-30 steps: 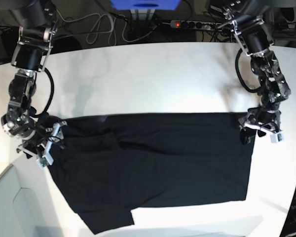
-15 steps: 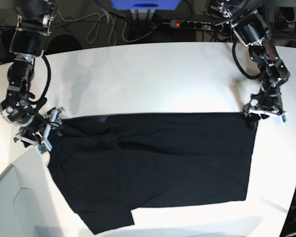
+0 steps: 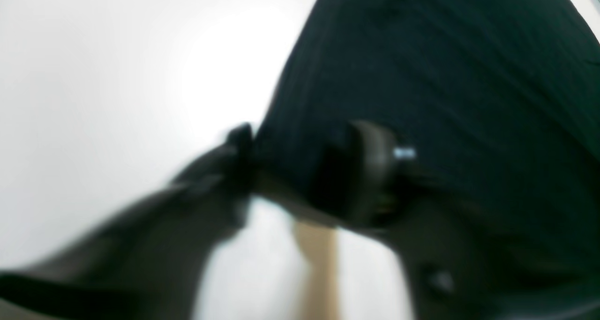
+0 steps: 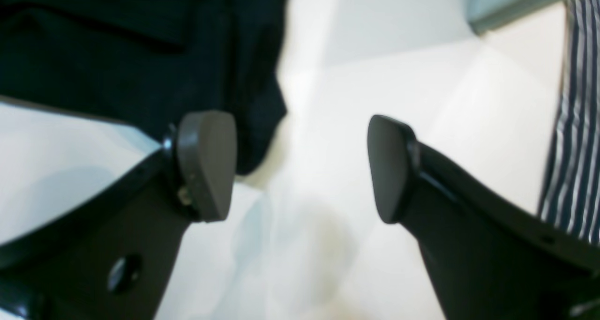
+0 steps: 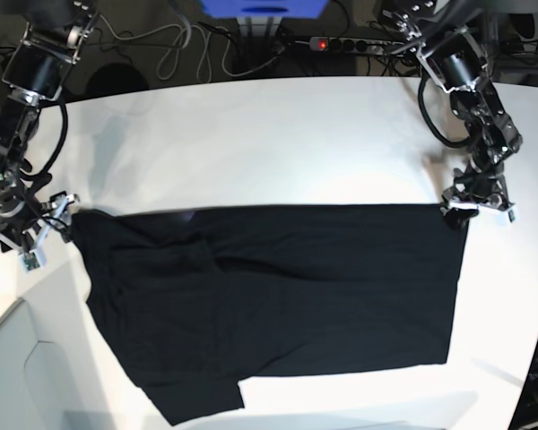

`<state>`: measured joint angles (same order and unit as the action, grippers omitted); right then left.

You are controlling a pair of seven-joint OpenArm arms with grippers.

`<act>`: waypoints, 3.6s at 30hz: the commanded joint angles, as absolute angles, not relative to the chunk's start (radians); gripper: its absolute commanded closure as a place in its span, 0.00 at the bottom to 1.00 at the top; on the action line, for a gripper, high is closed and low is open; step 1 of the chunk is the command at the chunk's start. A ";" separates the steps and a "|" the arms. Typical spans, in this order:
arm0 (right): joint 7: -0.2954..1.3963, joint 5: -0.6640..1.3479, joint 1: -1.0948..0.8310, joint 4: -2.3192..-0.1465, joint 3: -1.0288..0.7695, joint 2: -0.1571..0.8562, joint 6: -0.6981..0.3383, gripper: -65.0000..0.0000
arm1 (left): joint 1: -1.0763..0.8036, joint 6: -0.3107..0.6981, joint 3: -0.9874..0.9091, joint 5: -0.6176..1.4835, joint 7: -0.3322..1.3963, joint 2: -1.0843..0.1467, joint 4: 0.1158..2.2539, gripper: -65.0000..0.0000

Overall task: Fold the T-shirt properly
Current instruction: 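Drag the held shirt back toward the robot with both grippers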

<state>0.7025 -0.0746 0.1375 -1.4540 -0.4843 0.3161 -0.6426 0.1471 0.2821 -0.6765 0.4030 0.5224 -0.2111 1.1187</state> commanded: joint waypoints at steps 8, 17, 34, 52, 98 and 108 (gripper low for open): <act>0.677 -0.058 0.163 -1.369 -0.481 0.323 -0.659 0.34 | 0.156 0.277 -0.676 0.414 0.524 -0.223 1.130 1.00; 0.676 -0.056 0.231 -1.198 -0.481 0.311 -0.659 0.34 | 0.134 0.277 -0.676 0.412 0.519 -0.225 1.130 1.00; 0.654 -0.056 0.208 -1.173 -0.487 0.335 -0.698 1.00 | 0.101 0.277 -0.680 0.406 0.519 -0.232 1.136 1.00; 1.040 -0.061 0.282 -1.589 -0.487 0.358 -0.698 1.00 | 0.073 0.274 -0.682 0.409 0.694 -0.229 1.569 1.00; 0.934 -0.062 -0.298 -1.808 -0.573 0.338 -0.698 0.99 | -0.369 0.285 -0.766 0.414 0.716 -0.156 1.573 0.96; 0.934 -0.062 -0.298 -1.807 -0.573 0.344 -0.698 0.99 | -0.456 0.283 -0.785 0.414 0.716 -0.113 1.636 0.96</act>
<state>0.9348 -0.0486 -0.3023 -1.7931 -0.5610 0.3210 -0.6834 -0.4454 0.2932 -0.7757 0.4320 0.7052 -0.1009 1.6276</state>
